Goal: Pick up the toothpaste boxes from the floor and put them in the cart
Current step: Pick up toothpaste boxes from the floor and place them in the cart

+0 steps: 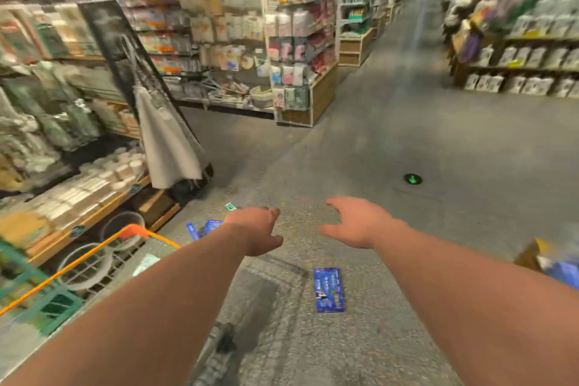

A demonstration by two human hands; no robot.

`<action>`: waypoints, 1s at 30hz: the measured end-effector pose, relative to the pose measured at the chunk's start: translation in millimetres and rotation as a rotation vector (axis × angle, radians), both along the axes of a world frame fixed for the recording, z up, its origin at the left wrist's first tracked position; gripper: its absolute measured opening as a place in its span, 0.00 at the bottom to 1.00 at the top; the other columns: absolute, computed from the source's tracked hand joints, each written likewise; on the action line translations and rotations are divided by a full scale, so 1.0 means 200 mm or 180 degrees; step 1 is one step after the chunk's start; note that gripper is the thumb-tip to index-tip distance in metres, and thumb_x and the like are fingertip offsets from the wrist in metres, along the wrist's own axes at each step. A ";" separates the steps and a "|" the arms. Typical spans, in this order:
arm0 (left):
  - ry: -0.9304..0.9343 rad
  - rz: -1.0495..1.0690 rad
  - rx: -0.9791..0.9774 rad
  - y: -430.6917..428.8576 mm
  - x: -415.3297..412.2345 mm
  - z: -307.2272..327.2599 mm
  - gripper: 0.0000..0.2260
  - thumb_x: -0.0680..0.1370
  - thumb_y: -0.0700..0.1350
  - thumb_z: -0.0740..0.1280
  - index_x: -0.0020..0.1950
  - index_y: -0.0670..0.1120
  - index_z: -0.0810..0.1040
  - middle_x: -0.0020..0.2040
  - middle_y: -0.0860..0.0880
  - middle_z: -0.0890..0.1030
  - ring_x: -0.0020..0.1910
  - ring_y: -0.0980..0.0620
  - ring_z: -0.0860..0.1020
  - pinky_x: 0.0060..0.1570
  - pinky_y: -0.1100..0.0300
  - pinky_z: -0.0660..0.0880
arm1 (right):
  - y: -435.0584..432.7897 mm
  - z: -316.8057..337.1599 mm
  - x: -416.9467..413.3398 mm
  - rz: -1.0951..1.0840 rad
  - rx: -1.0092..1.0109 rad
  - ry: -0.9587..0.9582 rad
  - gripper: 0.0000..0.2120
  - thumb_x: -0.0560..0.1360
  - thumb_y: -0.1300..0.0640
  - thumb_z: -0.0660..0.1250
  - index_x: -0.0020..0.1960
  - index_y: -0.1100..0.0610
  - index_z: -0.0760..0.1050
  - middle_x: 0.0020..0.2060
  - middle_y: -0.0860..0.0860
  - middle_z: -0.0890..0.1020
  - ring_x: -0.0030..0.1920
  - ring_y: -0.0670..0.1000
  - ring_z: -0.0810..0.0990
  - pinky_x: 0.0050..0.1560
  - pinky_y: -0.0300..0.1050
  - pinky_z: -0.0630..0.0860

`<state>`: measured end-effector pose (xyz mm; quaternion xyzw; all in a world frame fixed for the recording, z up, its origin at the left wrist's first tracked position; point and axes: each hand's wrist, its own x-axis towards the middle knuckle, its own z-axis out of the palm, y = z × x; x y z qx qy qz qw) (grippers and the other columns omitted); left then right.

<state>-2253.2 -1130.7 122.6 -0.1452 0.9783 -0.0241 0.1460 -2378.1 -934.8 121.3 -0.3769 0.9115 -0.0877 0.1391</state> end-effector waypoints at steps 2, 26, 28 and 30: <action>0.0024 0.0051 0.0104 0.08 -0.19 -0.02 0.28 0.80 0.62 0.61 0.76 0.49 0.66 0.72 0.49 0.74 0.68 0.45 0.74 0.60 0.51 0.74 | 0.07 -0.02 -0.17 -0.0001 -0.0005 -0.0051 0.37 0.74 0.32 0.64 0.77 0.50 0.63 0.72 0.53 0.73 0.70 0.56 0.71 0.67 0.52 0.71; -0.0406 0.0198 0.0797 -0.67 -2.08 -0.93 0.31 0.80 0.66 0.60 0.77 0.50 0.62 0.68 0.49 0.75 0.60 0.47 0.77 0.46 0.54 0.73 | -0.78 -0.89 -1.96 -0.0262 0.0868 -0.1206 0.42 0.73 0.35 0.69 0.80 0.44 0.53 0.77 0.51 0.63 0.74 0.55 0.67 0.73 0.55 0.65; -0.0522 0.0391 0.0933 -0.70 -2.16 -1.11 0.29 0.80 0.65 0.61 0.76 0.50 0.64 0.67 0.48 0.75 0.59 0.47 0.78 0.51 0.52 0.76 | -0.87 -1.07 -2.08 -0.0360 0.0805 -0.1815 0.41 0.76 0.43 0.70 0.81 0.52 0.54 0.79 0.53 0.60 0.76 0.54 0.63 0.73 0.44 0.59; -0.0600 0.0597 0.1037 -0.73 -2.23 -1.34 0.29 0.80 0.64 0.61 0.75 0.49 0.64 0.66 0.48 0.76 0.58 0.46 0.78 0.50 0.51 0.77 | -0.94 -1.29 -2.21 -0.0243 0.0705 -0.1916 0.38 0.75 0.51 0.73 0.78 0.58 0.60 0.77 0.55 0.62 0.74 0.53 0.65 0.70 0.41 0.61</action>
